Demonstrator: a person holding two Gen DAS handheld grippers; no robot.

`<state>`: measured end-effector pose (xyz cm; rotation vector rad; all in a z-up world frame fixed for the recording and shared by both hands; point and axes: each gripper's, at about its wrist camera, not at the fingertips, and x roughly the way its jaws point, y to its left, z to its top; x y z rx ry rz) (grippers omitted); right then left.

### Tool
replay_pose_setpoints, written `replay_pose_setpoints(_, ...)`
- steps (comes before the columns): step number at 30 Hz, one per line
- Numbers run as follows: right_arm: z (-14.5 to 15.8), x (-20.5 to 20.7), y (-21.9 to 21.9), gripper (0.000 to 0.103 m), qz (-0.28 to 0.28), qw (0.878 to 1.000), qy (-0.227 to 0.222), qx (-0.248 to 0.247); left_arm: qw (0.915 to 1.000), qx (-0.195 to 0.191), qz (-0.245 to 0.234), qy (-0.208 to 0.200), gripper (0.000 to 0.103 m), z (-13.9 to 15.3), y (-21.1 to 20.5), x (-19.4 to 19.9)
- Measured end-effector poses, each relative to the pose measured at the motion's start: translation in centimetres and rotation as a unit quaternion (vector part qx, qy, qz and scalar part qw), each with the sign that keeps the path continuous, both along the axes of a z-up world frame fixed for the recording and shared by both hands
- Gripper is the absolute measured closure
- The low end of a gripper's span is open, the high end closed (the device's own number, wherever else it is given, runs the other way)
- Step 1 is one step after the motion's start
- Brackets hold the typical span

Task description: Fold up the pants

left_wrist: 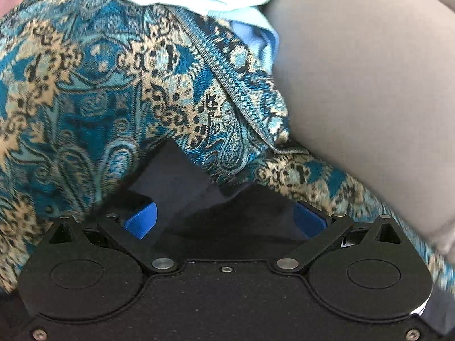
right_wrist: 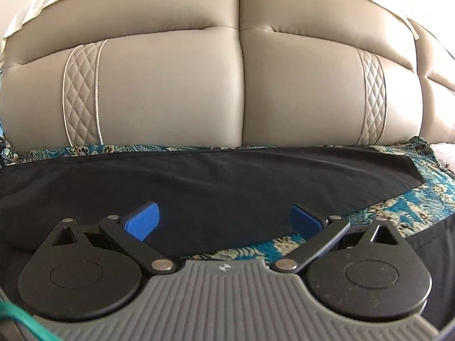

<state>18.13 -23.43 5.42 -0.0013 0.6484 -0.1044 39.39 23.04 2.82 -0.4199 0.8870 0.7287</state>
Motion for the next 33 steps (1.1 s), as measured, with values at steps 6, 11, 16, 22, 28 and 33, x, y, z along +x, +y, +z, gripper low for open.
replay_pose_setpoints(6, -0.9, 0.8, 0.7, 0.000, 0.008, 1.000, 0.006, -0.002, 0.9977, -0.011, 0.059, 0.031, 0.001, -1.6, 0.4, 2.3)
replay_pose_setpoints(11, -1.2, 1.3, 0.6, 0.000, 0.005, 1.000, 0.012, 0.002, 0.9965, -0.013, 0.080, 0.021, 0.019, -1.6, 0.2, 2.2)
replay_pose_setpoints(16, -0.8, 2.5, 0.4, 0.000, -0.002, 0.999, 0.016, 0.038, 0.9954, -0.026, 0.093, 0.001, 0.086, -0.8, 0.5, 0.6)
replay_pose_setpoints(22, -0.4, 5.7, 0.1, 0.000, -0.007, 0.987, 0.042, 0.155, 0.9970, -0.052, 0.038, -0.043, 0.101, 0.5, 0.4, -2.2)
replay_pose_setpoints(28, -2.0, 10.5, 2.2, 0.000, -0.020, 0.958, 0.108, 0.265, 0.9969, -0.011, -0.020, -0.075, 0.102, 3.5, 0.6, -5.4)
replay_pose_setpoints(33, -3.1, 14.5, 7.0, 0.000, -0.010, 0.940, 0.152, 0.306, 0.9916, -0.044, -0.074, -0.096, 0.087, 4.7, 1.6, -4.7)
